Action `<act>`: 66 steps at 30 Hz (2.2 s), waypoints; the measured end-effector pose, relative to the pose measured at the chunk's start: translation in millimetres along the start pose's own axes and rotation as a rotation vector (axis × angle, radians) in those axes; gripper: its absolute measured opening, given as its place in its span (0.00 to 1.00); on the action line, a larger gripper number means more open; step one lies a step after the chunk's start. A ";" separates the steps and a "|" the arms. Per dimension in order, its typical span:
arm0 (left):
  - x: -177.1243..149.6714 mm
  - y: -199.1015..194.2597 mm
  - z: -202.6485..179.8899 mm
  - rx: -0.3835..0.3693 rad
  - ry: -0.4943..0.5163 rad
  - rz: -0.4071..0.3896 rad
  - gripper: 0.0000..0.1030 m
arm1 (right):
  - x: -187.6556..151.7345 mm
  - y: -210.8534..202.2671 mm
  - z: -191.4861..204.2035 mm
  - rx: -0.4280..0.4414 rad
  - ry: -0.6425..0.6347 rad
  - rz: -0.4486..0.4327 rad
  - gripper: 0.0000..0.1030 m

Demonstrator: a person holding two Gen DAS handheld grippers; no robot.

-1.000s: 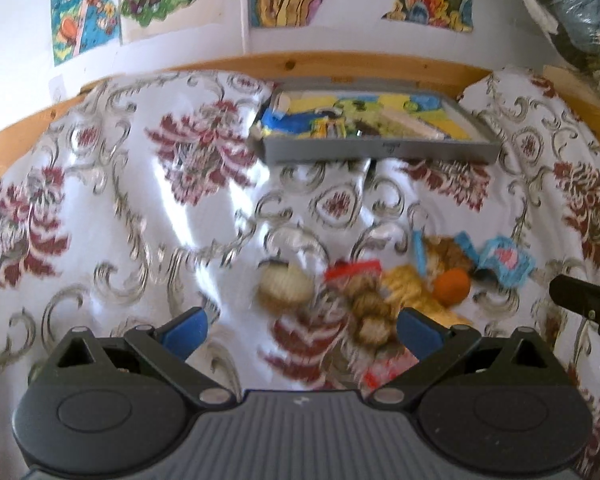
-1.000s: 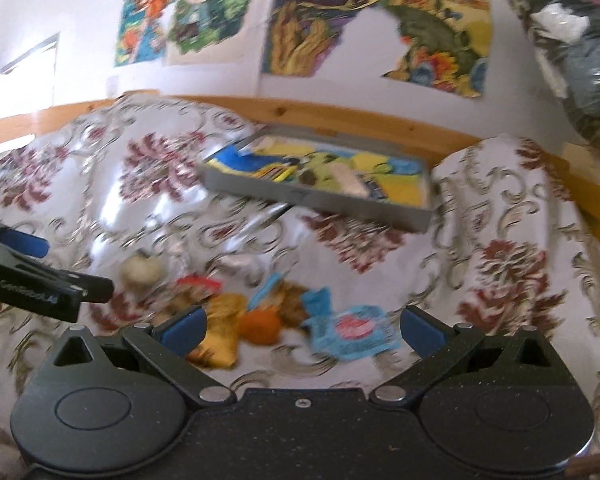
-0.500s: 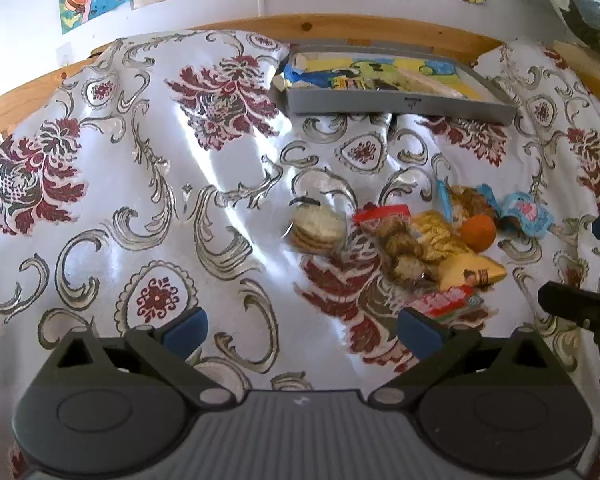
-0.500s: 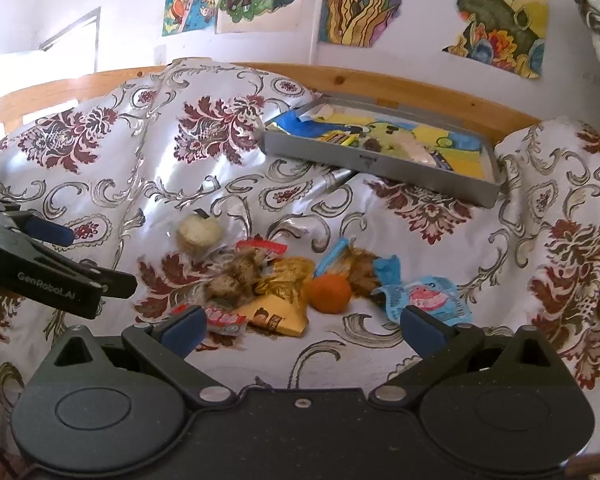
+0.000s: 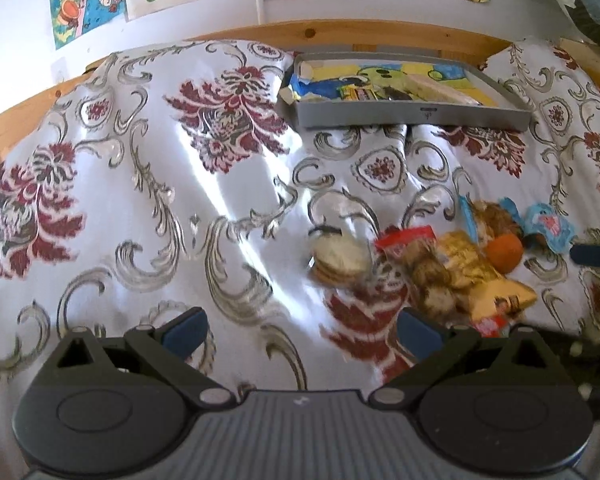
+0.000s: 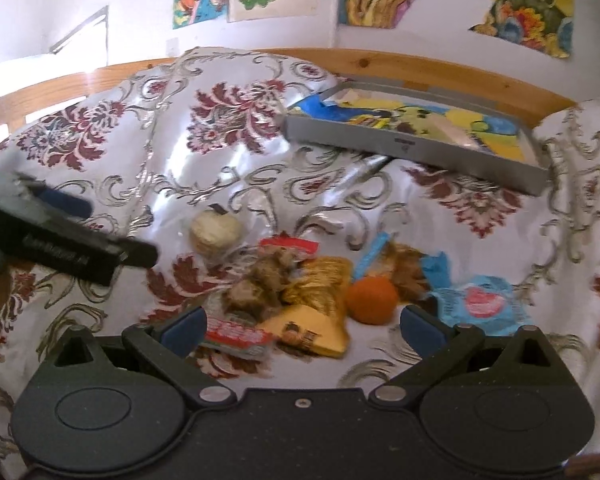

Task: Organize snacks
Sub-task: 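Grasp the clear-wrapped round cake with the left tool while the right tool grasps the quail egg pack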

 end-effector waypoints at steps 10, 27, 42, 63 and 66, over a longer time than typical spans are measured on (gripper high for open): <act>26.1 26.8 -0.7 -0.043 -0.004 -0.011 1.00 | 14.1 43.9 22.3 0.059 -0.105 0.019 0.96; 35.4 66.1 -30.6 -0.135 0.113 0.024 0.96 | 10.6 83.1 23.9 0.075 -0.150 0.095 0.81; 29.1 86.0 -43.8 -0.132 0.172 0.053 0.73 | 11.1 89.8 22.1 0.086 -0.133 0.128 0.81; 28.2 86.0 12.8 -0.143 0.003 0.040 0.53 | 17.3 102.0 15.0 0.069 -0.086 0.190 0.80; 27.8 86.0 15.4 -0.145 -0.008 0.041 0.53 | 17.4 103.8 14.4 0.075 -0.064 0.188 0.78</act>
Point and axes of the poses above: each gripper's, at about its wrist camera, not at the fingertips, and y roughly the way its jaws point, z to its left, x to its top, the point moved 5 cm from there along y, roughly the way its jaws point, and after that the axes turned 15 degrees about x, right-handed, at the moved point
